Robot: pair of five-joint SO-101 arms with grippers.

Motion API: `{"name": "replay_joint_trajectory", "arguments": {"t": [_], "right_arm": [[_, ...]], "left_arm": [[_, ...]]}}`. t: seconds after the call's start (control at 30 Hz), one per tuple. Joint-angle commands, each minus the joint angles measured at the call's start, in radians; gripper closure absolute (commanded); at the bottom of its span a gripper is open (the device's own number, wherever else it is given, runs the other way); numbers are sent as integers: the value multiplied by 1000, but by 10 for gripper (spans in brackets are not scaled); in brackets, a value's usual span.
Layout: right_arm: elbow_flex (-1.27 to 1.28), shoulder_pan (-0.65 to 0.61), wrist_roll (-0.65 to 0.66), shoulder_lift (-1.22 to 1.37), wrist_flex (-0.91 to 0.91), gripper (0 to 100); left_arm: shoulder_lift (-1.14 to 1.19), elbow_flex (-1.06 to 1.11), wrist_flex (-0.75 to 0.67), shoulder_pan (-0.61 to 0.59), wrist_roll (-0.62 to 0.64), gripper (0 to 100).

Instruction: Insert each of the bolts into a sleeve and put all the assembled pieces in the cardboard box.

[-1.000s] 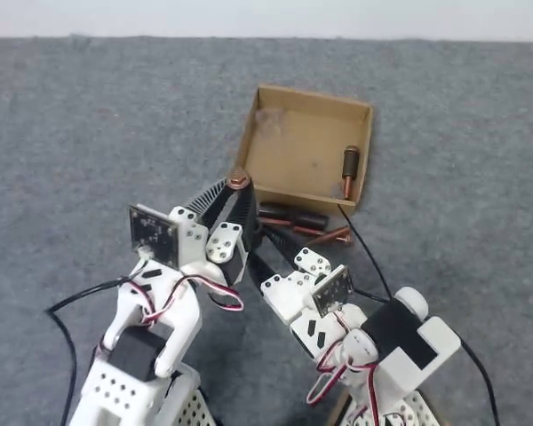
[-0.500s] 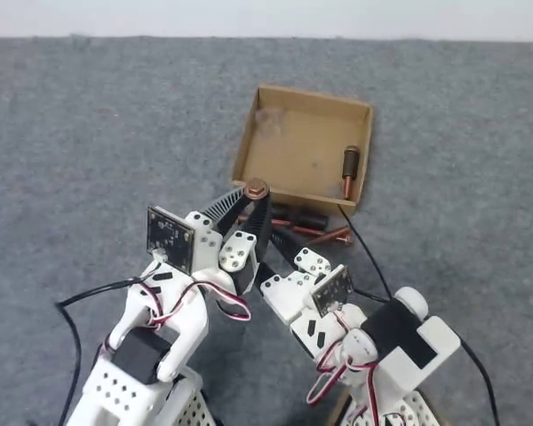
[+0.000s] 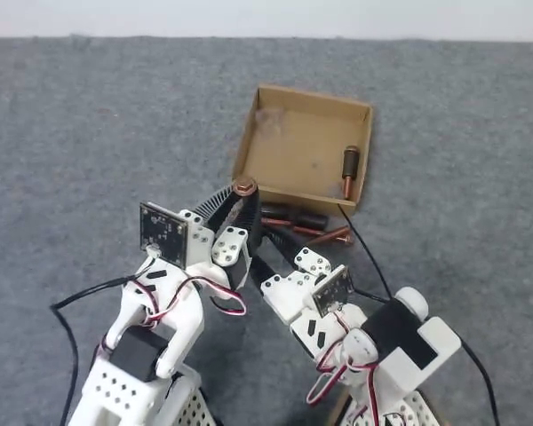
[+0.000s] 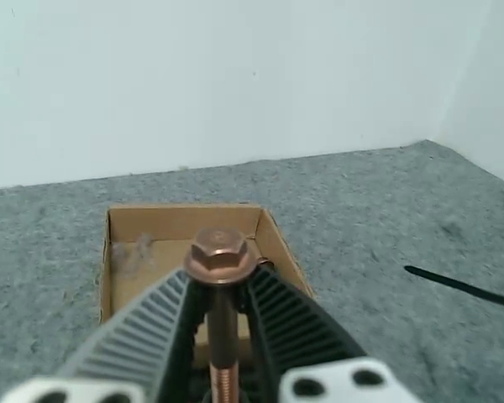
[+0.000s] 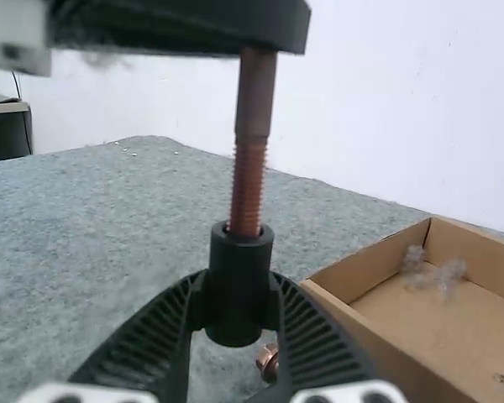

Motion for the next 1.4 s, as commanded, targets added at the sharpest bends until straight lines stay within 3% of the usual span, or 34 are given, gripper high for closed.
{"name": "replay_joint_trajectory", "arguments": {"t": [0.0, 1.37], "right_arm": [[25, -2, 17, -8, 1, 991], [25, 25, 17, -12, -5, 991]], "left_arm": [[-11, -44, 2, -5, -8, 989], [-12, 128, 58, -3, -6, 987]]}}
